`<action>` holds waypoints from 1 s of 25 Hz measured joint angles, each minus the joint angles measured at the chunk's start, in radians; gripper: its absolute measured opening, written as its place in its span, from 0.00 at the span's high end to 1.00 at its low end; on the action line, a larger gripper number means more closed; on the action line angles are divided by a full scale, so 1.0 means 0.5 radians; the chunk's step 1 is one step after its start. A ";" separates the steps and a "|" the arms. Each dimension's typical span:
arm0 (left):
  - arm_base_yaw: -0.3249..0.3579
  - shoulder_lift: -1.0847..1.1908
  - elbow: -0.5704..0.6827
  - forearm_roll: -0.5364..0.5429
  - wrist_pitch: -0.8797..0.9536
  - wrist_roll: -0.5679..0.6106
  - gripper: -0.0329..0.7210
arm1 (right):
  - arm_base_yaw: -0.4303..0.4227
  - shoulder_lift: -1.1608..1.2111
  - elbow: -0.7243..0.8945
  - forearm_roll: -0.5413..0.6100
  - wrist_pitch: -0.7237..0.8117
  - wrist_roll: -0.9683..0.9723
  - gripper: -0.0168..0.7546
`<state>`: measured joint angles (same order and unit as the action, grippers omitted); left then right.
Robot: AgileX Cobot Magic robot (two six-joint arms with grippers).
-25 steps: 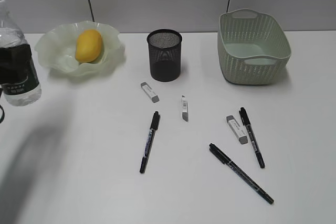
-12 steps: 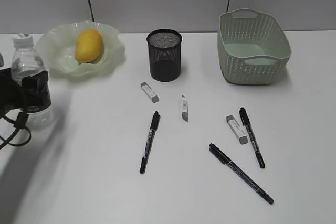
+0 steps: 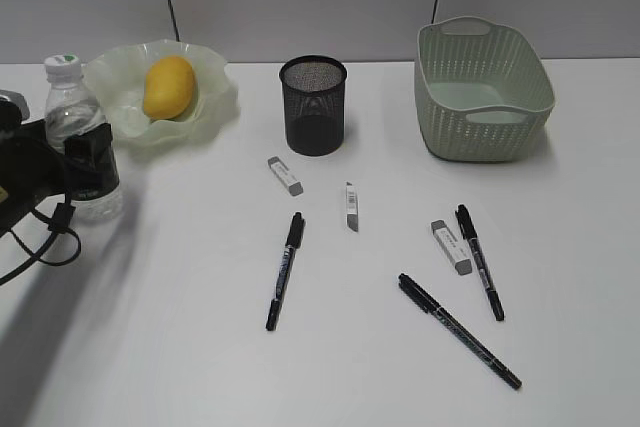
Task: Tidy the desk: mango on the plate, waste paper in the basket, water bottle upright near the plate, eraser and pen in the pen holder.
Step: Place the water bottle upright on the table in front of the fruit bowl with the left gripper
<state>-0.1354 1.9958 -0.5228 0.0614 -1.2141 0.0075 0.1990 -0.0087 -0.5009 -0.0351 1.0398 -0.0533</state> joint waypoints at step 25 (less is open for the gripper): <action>0.000 -0.958 0.548 0.004 0.534 -0.004 0.09 | 0.000 0.000 0.000 -0.004 0.000 0.001 0.31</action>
<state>-0.1354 1.5170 -0.2489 0.0632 -0.9469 0.0057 0.1990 -0.0087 -0.5009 -0.0369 1.0398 -0.0529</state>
